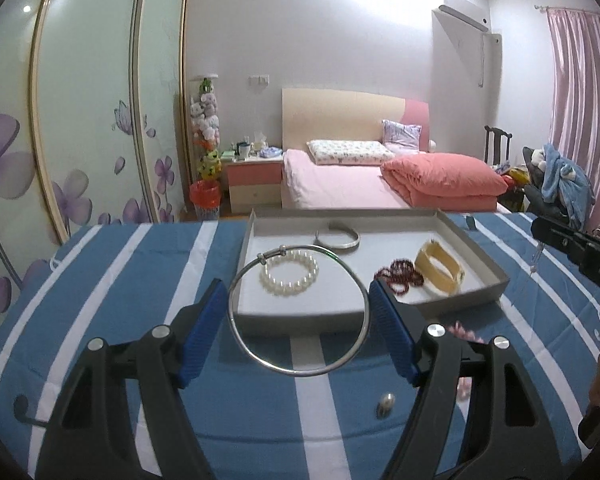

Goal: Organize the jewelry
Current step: 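Close the left tool on the silver bangle and lift it, then carry the silver bangle and pearl earring into the gray tray and open both tools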

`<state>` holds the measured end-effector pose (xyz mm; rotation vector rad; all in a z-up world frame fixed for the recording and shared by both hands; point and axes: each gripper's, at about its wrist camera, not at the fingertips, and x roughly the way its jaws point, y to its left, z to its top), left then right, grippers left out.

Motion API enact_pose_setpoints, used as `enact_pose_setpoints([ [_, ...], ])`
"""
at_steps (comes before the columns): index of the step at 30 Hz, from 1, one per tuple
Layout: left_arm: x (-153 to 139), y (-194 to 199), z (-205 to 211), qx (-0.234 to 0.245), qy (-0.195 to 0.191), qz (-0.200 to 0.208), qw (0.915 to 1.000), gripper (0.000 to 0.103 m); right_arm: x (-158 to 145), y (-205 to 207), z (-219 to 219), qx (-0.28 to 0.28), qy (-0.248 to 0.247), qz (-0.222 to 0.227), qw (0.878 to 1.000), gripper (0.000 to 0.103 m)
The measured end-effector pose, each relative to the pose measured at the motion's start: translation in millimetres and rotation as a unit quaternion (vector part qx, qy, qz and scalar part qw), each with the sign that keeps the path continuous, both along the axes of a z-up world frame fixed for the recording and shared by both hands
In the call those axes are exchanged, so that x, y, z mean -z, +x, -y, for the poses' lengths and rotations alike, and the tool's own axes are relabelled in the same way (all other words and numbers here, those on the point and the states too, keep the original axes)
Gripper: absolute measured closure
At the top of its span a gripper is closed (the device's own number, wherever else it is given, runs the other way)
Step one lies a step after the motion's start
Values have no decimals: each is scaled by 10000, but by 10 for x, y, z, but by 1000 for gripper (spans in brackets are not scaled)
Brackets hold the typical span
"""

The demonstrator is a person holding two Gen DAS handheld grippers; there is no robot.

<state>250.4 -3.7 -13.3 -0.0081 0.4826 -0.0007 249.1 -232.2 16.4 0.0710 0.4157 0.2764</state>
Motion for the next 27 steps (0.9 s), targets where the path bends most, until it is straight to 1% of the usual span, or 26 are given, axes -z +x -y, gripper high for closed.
enact_pose_setpoints([
  [5, -128, 119, 15, -12, -28, 185, 9998, 32, -149, 92, -50, -16, 32, 241, 9997, 96],
  [12, -260, 392, 52, -12, -47, 362, 9993, 32, -240, 277, -100, -22, 81, 386, 9992, 96],
  [19, -258, 716, 65, -51, -152, 344, 9993, 32, -146, 585, -93, 47, 118, 233, 9996, 96],
  [27, -211, 963, 84, -84, -128, 284, 9995, 32, 20, 875, -83, 85, 128, -78, 9999, 95],
])
